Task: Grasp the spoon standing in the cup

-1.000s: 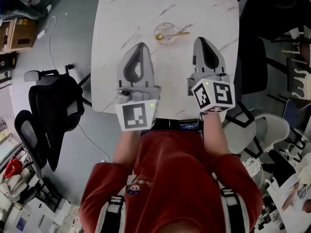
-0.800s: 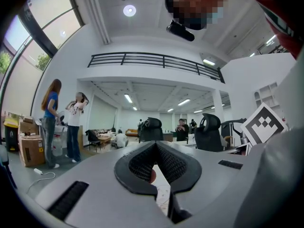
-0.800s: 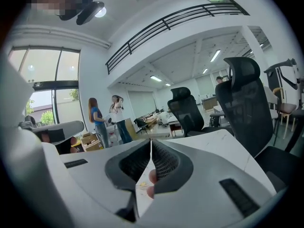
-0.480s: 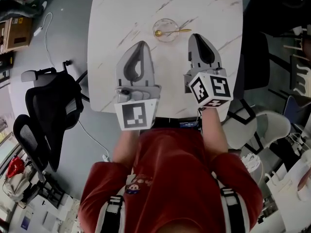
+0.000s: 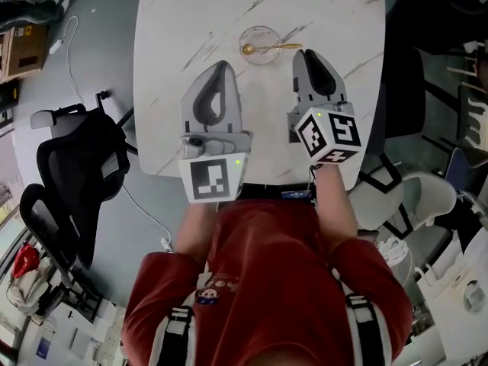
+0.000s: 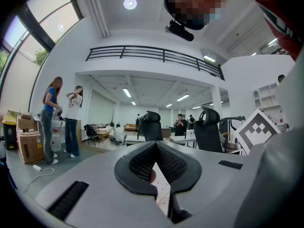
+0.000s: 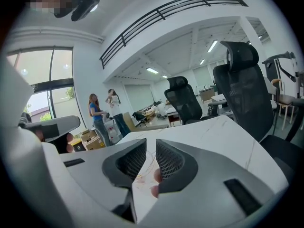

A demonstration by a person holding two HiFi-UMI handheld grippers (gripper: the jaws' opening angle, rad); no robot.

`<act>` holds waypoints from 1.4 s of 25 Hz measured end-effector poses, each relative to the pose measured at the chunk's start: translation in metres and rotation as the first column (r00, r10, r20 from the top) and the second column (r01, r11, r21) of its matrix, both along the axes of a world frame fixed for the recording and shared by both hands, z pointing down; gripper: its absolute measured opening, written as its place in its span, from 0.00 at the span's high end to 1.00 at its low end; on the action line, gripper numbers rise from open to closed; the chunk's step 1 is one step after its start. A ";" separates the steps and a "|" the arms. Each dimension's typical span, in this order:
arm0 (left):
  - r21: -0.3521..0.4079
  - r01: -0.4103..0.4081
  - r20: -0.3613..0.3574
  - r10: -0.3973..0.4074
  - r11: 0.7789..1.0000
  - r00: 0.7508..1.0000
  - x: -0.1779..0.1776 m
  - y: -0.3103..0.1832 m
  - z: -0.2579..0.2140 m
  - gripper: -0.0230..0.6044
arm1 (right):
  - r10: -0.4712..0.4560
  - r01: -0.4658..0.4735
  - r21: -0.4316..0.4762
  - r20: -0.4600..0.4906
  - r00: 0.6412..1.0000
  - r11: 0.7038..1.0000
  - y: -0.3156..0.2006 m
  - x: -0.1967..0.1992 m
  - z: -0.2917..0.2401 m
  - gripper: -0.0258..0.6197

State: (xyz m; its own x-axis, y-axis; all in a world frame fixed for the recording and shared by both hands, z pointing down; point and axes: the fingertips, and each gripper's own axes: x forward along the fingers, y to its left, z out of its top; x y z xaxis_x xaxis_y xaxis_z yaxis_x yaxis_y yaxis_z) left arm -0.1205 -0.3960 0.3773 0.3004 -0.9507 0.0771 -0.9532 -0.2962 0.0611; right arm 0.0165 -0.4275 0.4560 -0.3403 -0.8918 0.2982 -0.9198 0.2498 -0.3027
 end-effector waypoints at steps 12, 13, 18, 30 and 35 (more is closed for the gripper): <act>-0.019 -0.003 -0.004 0.003 1.000 1.000 0.001 -0.006 0.009 0.96 | -0.014 0.014 -0.038 0.007 1.000 0.999 -0.005 -0.007 0.017 0.85; -0.020 -0.003 -0.005 0.003 1.000 1.000 0.000 -0.007 0.009 0.96 | -0.013 0.014 -0.041 0.007 1.000 0.999 -0.006 -0.007 0.019 0.85; -0.022 -0.006 -0.004 0.006 1.000 1.000 0.001 -0.012 0.012 0.96 | -0.012 0.012 -0.048 0.006 1.000 0.999 -0.011 -0.007 0.024 0.85; -0.031 0.001 -0.007 -0.002 1.000 1.000 -0.005 -0.016 0.015 0.96 | -0.016 0.016 -0.064 0.000 1.000 0.998 -0.018 -0.011 0.030 0.85; -0.030 0.000 -0.013 -0.001 1.000 1.000 -0.008 -0.016 0.015 0.96 | -0.009 0.008 -0.073 -0.005 1.000 0.997 -0.018 -0.013 0.032 0.85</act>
